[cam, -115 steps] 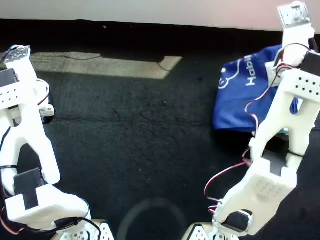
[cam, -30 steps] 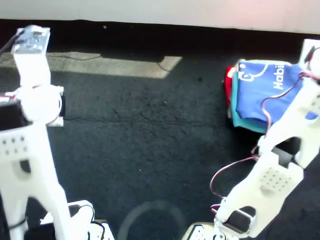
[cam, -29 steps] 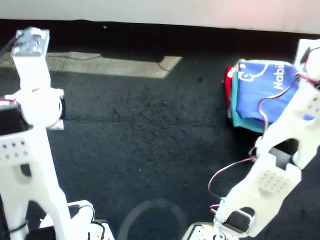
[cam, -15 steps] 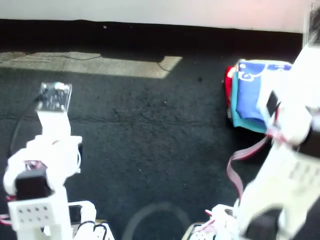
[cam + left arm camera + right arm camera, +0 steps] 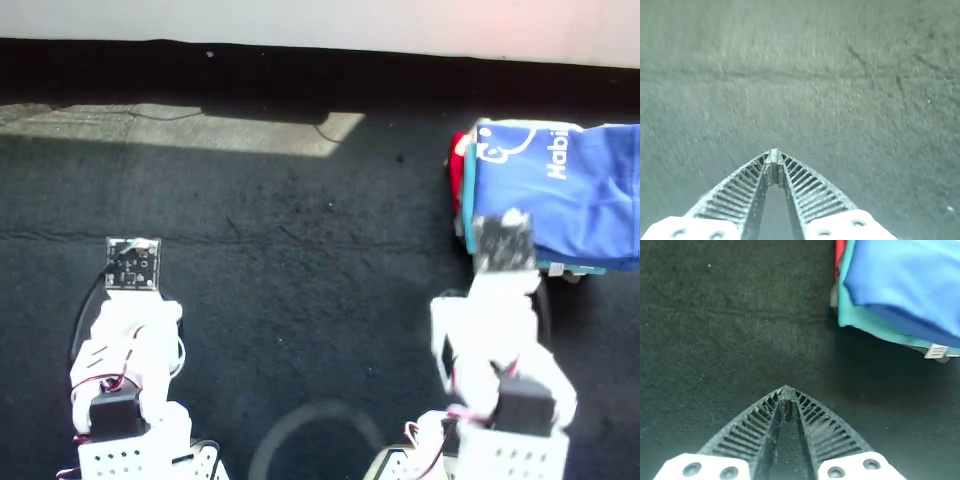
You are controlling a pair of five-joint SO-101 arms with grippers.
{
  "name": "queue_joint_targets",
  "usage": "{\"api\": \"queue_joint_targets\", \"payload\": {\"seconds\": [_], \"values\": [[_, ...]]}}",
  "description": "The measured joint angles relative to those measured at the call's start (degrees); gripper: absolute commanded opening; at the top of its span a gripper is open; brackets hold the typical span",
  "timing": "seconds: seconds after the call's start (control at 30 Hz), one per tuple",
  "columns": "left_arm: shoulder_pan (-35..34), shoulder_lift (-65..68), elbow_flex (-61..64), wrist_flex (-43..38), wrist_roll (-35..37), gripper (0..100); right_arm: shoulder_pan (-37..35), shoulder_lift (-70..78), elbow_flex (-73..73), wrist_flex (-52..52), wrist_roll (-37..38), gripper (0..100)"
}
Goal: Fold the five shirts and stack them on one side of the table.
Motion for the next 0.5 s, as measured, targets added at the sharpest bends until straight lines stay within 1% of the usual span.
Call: {"api": "queue_joint_targets", "payload": {"seconds": [0.07,0.17,0.3,0.37,0.5], "values": [[0.00,-0.09,0.79,2.46,2.73,1,-0.44,-8.18,6.59,0.09,0.00,0.6],[0.00,-0.26,1.05,7.38,3.96,1,-0.97,-18.90,15.03,2.99,0.00,0.6],[0.00,-0.26,1.49,14.33,4.57,1,-0.79,-19.87,20.48,4.48,0.00,0.6],[0.00,-0.35,1.67,14.95,6.77,1,-0.88,-20.04,22.15,4.48,-0.53,0.6],[1.93,-0.35,3.60,15.03,13.10,1,-0.97,-21.63,26.29,4.04,-5.63,0.6]]}}
